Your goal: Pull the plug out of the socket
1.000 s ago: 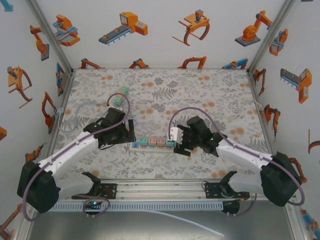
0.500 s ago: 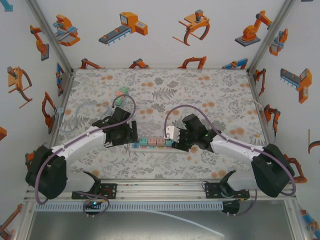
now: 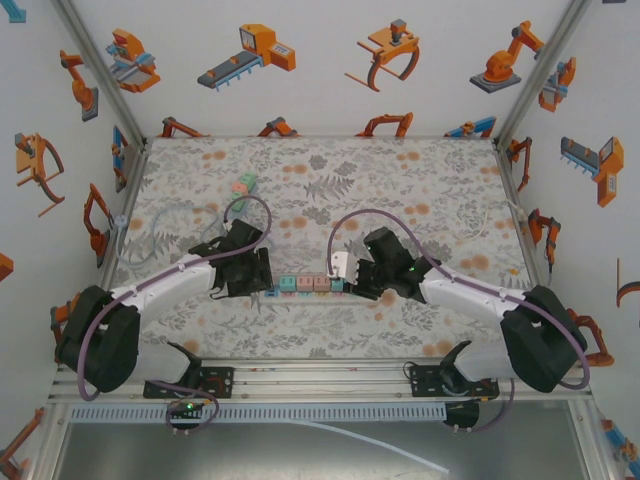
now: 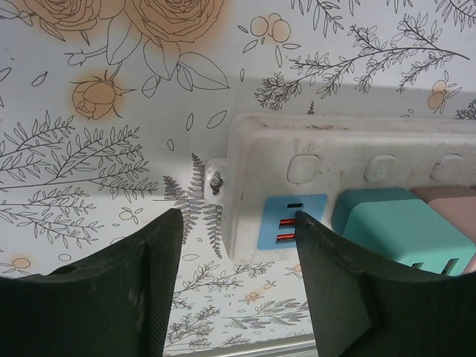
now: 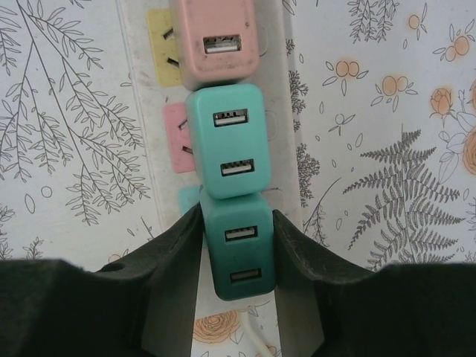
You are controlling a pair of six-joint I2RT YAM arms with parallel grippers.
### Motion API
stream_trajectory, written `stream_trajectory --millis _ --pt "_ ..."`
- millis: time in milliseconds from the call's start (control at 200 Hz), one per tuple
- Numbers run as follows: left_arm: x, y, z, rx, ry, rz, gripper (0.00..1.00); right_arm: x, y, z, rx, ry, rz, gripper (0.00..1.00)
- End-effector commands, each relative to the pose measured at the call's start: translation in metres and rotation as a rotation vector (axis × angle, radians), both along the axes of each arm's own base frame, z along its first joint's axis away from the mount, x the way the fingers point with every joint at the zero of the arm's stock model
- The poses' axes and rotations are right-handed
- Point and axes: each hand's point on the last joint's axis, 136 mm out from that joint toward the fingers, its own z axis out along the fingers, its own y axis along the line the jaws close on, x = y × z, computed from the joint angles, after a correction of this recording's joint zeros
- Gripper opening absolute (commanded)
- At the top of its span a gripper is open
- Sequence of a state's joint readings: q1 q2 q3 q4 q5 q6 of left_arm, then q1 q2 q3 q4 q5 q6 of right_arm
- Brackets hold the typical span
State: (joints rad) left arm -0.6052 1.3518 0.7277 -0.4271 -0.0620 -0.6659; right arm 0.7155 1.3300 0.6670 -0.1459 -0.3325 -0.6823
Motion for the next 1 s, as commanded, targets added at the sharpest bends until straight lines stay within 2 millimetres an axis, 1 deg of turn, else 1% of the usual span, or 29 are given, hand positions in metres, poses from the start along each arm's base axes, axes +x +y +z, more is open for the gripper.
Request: stream_trajectory --millis 0,40,115,185,270,396,456,621,716,856,996 --pt "-0.012 0.021 -0.024 0.099 0.057 0.037 0.55 0.01 0.011 0.017 0.044 -0.034 0.018 0.37" --pt "-0.014 0.025 -0.026 0.126 0.065 0.045 0.53 0.01 0.012 0.018 0.045 -0.033 0.02 0.36" --pt "-0.016 0.037 -0.03 0.197 0.089 0.06 0.53 0.011 0.014 0.021 0.053 -0.033 0.027 0.35" --pt "-0.02 0.041 -0.034 0.232 0.111 0.056 0.53 0.01 0.017 0.023 0.063 -0.026 0.036 0.33" --pt "-0.024 0.039 -0.038 0.235 0.121 0.043 0.53 0.01 0.02 0.025 0.073 -0.016 0.044 0.3" --pt "-0.028 0.038 -0.042 0.261 0.114 0.027 0.53 0.01 0.022 0.028 0.085 -0.009 0.042 0.29" --pt "-0.03 0.04 -0.044 0.296 0.112 0.021 0.53 0.009 0.024 0.03 0.094 -0.006 0.047 0.28" --pt "-0.032 0.047 -0.052 0.37 0.115 0.033 0.53 0.008 0.03 0.044 0.151 -0.003 0.052 0.27" --pt "-0.033 0.049 -0.056 0.394 0.116 0.042 0.53 0.009 0.029 0.046 0.143 -0.012 0.051 0.26" --pt "-0.032 0.049 -0.054 0.406 0.1 0.045 0.53 0.009 0.025 0.044 0.11 -0.033 0.067 0.24" --pt "-0.03 0.051 -0.052 0.416 0.088 0.054 0.52 0.008 0.026 0.05 0.126 -0.037 0.07 0.23"
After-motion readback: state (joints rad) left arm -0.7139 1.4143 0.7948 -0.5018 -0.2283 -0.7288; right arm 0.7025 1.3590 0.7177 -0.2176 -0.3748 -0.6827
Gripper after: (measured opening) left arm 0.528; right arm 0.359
